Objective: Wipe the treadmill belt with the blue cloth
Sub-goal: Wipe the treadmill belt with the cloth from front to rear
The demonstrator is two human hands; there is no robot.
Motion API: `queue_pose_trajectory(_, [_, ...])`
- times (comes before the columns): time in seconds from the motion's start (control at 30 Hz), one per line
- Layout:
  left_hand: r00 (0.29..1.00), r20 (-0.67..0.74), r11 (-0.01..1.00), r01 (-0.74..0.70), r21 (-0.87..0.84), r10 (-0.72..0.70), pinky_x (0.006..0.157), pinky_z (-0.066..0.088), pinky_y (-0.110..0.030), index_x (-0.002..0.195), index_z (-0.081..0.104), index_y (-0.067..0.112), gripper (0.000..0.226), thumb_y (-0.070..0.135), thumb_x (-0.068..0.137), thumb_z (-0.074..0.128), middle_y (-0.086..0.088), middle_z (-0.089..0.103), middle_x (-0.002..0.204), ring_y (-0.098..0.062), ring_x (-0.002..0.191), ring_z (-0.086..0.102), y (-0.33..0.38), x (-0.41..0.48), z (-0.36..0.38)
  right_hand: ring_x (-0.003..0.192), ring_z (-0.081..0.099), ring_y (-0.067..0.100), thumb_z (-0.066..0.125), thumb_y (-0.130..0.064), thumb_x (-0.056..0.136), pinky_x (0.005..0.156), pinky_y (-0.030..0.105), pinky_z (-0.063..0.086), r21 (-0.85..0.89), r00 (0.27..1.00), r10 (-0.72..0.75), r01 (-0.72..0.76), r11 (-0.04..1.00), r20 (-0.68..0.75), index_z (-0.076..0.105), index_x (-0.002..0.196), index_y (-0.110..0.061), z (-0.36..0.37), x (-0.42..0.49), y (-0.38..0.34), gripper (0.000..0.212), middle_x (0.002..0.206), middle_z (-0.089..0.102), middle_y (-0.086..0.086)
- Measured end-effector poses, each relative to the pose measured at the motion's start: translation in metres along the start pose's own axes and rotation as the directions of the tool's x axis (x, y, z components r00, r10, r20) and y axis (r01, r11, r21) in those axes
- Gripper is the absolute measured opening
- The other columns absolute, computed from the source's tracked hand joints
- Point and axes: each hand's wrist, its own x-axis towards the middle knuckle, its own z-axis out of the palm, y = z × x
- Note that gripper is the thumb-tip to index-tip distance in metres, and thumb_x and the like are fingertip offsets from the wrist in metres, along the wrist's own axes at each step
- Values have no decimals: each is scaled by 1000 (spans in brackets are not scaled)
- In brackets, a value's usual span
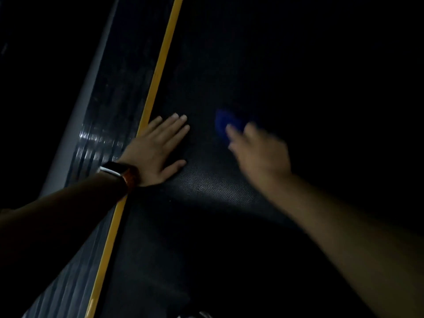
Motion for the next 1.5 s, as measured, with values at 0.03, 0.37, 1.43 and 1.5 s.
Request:
queue_pose_trajectory(0.03, [999, -11, 999, 32, -37, -33, 128, 14, -50, 163, 22, 8, 81, 56, 100, 37, -13, 13, 172, -27, 160, 8, 16, 3, 4, 65, 60, 28, 69, -39, 86, 53, 32, 44, 55, 997, -70, 68, 996, 28, 63, 127, -24, 3, -29, -18, 44, 93, 59, 8])
queue_pose_trajectory(0.37, [986, -89, 987, 134, -91, -143, 126, 12, -60, 163, 18, 6, 80, 56, 101, 29, -11, 9, 173, -26, 160, 5, 73, 18, 27, 71, 62, 38, 56, -37, 96, 54, 34, 39, -102, 998, -56, 56, 993, 2, 59, 129, -21, -28, 37, 84, 37, 97, 60, 15])
queue_pose_trajectory(1.43, [986, -79, 989, 143, -35, -145, 126, 7, -60, 163, 16, 4, 85, 60, 100, 26, -11, 7, 173, -26, 160, 2, 153, 47, 23, 56, 59, 34, 52, -42, 94, 46, 36, 48, 62, 981, 162, -169, 984, 107, 60, 129, -26, -47, -92, 64, 39, 96, 58, 8])
queue_pose_trajectory(1.5, [987, -65, 989, 145, -36, -147, 126, 7, -60, 163, 16, 5, 86, 63, 100, 23, -11, 7, 173, -26, 160, 3, 152, 48, 25, 57, 58, 26, 48, -41, 94, 46, 34, 48, 182, 985, -3, -29, 983, 170, 62, 128, -25, -46, -131, 35, 40, 92, 58, 4])
